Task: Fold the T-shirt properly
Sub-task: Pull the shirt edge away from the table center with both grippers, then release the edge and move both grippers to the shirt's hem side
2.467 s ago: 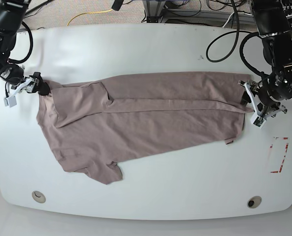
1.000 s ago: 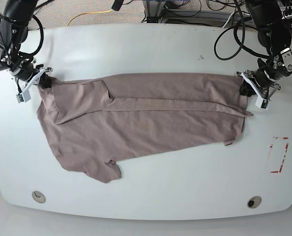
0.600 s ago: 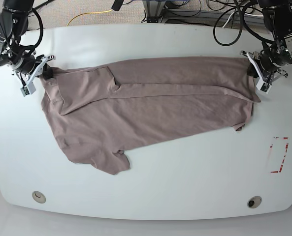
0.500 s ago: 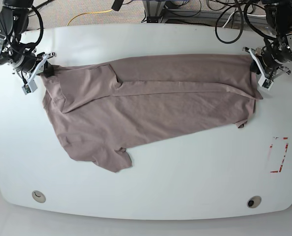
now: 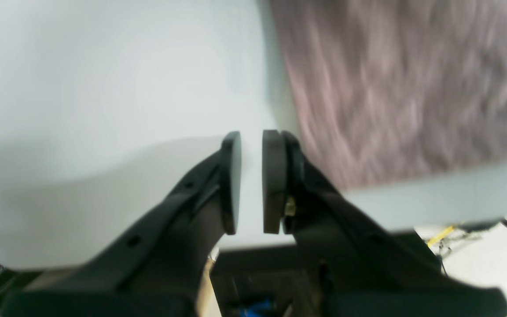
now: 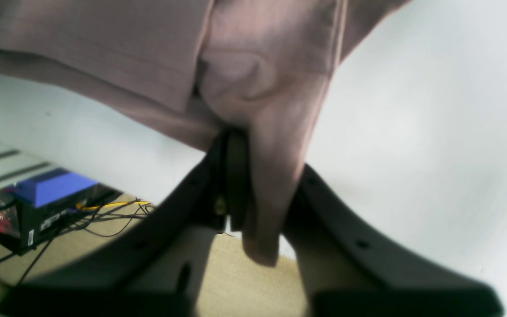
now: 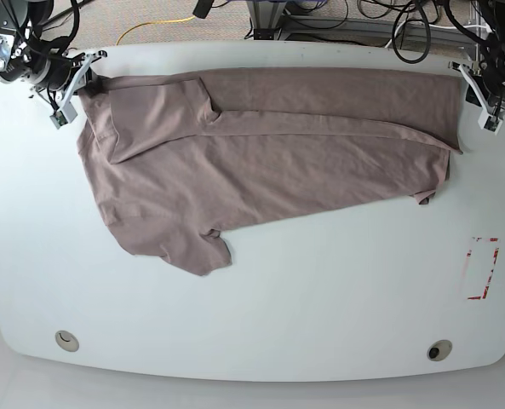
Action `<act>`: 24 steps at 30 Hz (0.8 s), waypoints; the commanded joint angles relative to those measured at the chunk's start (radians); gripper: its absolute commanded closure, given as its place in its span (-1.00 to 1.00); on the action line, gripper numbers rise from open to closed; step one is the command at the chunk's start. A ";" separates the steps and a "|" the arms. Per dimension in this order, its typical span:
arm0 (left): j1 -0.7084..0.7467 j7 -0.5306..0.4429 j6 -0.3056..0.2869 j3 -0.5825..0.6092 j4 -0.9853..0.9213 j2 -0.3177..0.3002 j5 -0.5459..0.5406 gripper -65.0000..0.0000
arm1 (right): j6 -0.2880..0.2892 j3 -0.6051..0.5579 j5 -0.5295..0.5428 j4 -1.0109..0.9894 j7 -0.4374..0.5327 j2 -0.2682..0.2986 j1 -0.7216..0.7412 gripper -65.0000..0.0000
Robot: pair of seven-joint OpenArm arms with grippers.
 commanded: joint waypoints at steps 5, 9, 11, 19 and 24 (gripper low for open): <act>0.003 -0.009 -0.001 -0.007 0.014 -0.039 -0.008 0.79 | 0.001 0.010 0.004 0.050 0.008 0.018 -0.028 0.37; 0.003 -0.007 -0.001 -0.009 0.019 -0.039 -0.011 0.79 | 0.001 0.010 0.007 0.050 0.008 0.018 -0.030 0.28; 0.000 0.005 -0.001 -0.009 0.028 -0.039 -0.016 0.78 | 0.001 0.011 0.013 0.056 0.008 0.018 -0.027 0.23; -0.058 0.102 -0.001 -0.004 0.164 -0.031 -0.017 0.25 | 0.001 0.172 0.012 0.127 0.007 -0.039 0.003 0.00; -0.214 0.177 -0.001 -0.004 0.161 0.030 -0.010 -0.06 | 0.001 0.177 0.009 0.127 0.005 -0.039 0.075 -0.26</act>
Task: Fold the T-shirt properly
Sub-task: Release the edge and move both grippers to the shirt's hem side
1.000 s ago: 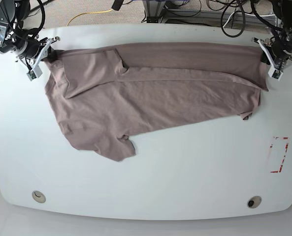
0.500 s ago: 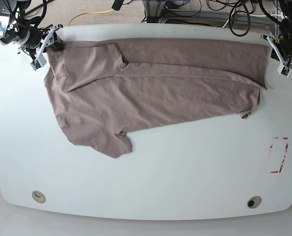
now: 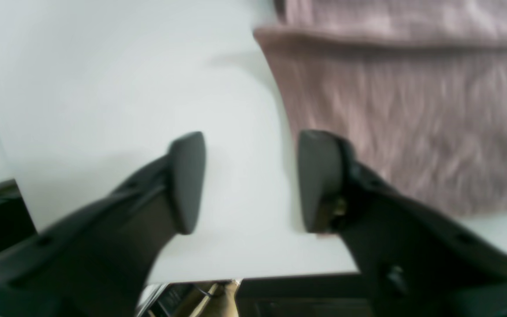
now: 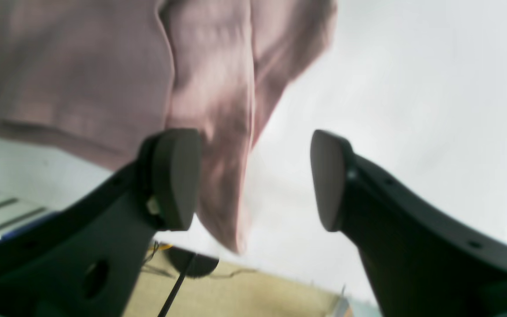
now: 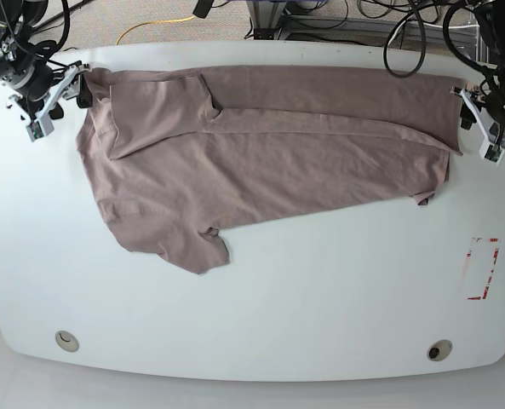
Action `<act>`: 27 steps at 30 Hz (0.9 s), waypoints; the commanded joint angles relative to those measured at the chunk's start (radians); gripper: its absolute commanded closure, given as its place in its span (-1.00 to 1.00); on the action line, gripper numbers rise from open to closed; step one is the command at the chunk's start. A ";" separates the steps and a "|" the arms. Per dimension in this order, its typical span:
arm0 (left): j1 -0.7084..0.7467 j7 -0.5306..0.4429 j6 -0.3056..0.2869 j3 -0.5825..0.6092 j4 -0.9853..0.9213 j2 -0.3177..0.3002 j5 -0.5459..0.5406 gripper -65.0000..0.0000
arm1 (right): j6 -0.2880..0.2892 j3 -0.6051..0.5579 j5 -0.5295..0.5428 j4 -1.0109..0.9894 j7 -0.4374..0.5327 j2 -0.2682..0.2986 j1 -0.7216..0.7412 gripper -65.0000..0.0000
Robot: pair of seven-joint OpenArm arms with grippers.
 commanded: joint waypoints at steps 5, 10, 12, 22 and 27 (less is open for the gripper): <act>-0.172 0.027 0.003 -0.005 0.005 0.038 0.002 -0.06 | 0.000 0.002 0.011 -0.016 0.020 0.016 0.111 -0.30; -0.307 0.027 0.003 0.066 -0.061 0.078 0.084 -0.07 | -0.003 0.002 0.004 -0.081 -0.035 -0.012 0.261 -0.30; -0.344 0.026 0.003 0.095 -0.095 0.079 0.097 -0.06 | -0.003 0.001 -0.012 -0.113 -0.047 -0.016 0.313 -0.30; -0.487 0.000 0.003 0.118 -0.257 0.121 0.104 -0.06 | 0.000 -0.106 -0.141 -0.372 -0.044 -0.013 0.611 -0.30; -0.499 -0.098 0.003 0.141 -0.333 0.141 0.104 -0.06 | 0.000 -0.197 -0.220 -0.515 0.051 -0.018 0.724 -0.30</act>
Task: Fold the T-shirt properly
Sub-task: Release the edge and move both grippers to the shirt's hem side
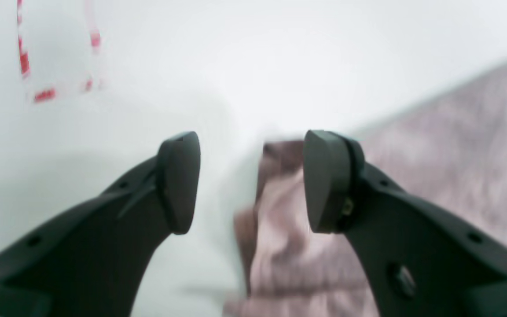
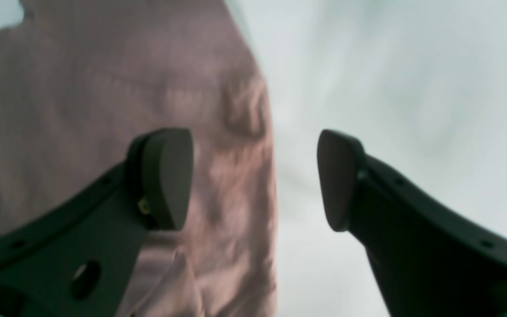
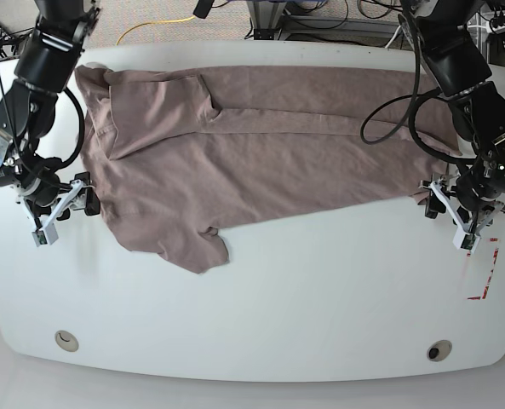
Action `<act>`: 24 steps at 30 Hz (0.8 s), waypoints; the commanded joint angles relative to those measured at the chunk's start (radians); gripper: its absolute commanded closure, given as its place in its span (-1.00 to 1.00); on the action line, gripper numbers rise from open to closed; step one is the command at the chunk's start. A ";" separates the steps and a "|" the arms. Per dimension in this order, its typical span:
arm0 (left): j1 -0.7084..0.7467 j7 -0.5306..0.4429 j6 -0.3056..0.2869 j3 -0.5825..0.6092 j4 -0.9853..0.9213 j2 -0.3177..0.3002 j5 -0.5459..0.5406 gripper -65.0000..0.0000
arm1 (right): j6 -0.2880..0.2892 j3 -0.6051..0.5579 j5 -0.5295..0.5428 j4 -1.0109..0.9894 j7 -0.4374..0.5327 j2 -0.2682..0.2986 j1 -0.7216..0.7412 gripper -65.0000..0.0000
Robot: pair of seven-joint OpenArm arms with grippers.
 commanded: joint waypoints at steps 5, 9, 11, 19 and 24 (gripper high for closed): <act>-0.019 -0.069 -0.001 0.067 -0.046 0.008 -0.014 -0.06 | -0.001 -0.134 -0.046 -0.227 0.192 0.024 0.139 -0.30; -0.010 -0.095 -0.001 0.084 -0.020 0.011 -0.014 -0.06 | -0.001 -0.193 -0.066 -0.341 0.288 0.024 0.176 -0.30; -0.001 -0.095 -0.001 0.085 -0.015 0.011 -0.015 -0.06 | -0.001 -0.213 -0.076 -0.398 0.357 0.026 0.181 -0.30; 0.014 -0.100 -0.001 0.085 -0.014 0.011 -0.020 -0.06 | -0.001 -0.285 -0.160 -0.427 0.457 -0.005 0.193 -0.30; 0.016 -0.100 -0.001 0.081 -0.014 0.011 -0.020 -0.06 | -0.001 -0.282 -0.232 -0.427 0.468 -0.035 0.176 -0.30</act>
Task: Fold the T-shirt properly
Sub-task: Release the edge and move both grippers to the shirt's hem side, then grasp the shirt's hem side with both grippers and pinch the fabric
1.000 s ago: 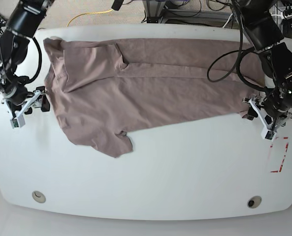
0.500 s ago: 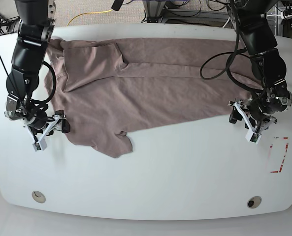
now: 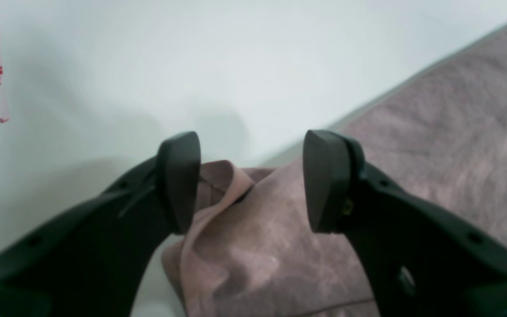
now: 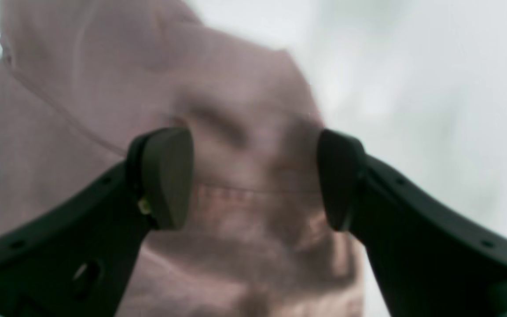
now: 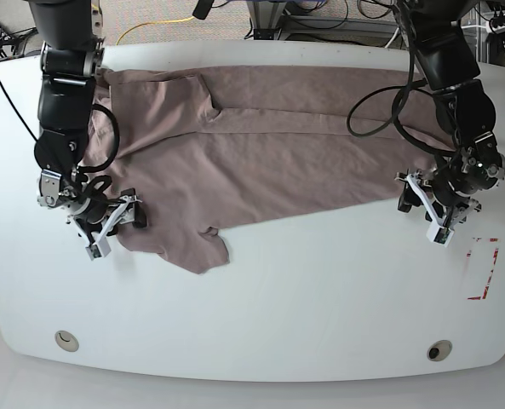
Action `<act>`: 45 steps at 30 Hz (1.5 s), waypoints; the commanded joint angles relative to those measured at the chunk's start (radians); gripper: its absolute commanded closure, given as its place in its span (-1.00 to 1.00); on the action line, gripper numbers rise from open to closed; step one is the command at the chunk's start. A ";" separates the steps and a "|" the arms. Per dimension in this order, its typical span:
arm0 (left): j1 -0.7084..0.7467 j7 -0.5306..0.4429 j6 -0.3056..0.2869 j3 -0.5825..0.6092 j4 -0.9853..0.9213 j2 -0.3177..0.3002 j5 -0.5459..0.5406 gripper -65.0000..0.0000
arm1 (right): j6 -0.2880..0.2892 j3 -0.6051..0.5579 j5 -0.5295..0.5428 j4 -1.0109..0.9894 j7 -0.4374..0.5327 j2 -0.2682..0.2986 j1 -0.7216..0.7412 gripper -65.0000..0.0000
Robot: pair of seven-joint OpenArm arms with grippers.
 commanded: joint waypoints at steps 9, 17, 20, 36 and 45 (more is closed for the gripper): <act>-0.022 -0.021 -0.001 0.003 0.011 -0.014 -0.009 -0.08 | -0.006 0.006 -0.014 0.017 0.049 -0.017 0.013 0.50; -0.022 -0.021 0.040 0.055 0.013 -0.014 -0.009 -0.39 | -0.006 0.006 -0.011 0.023 0.045 -0.017 0.013 0.64; -0.022 -0.021 0.052 0.058 0.013 -0.014 -0.012 -0.41 | -0.006 0.006 -0.005 0.044 0.025 -0.010 0.014 0.52; 0.009 -0.022 0.050 0.053 0.022 -0.014 -0.016 -0.41 | -0.007 0.140 -0.014 -0.083 0.054 0.026 0.043 -0.26; 0.037 -0.022 0.050 0.053 0.044 -0.014 -0.016 -0.41 | 0.020 0.118 -0.004 -0.123 0.045 -0.004 0.040 -0.25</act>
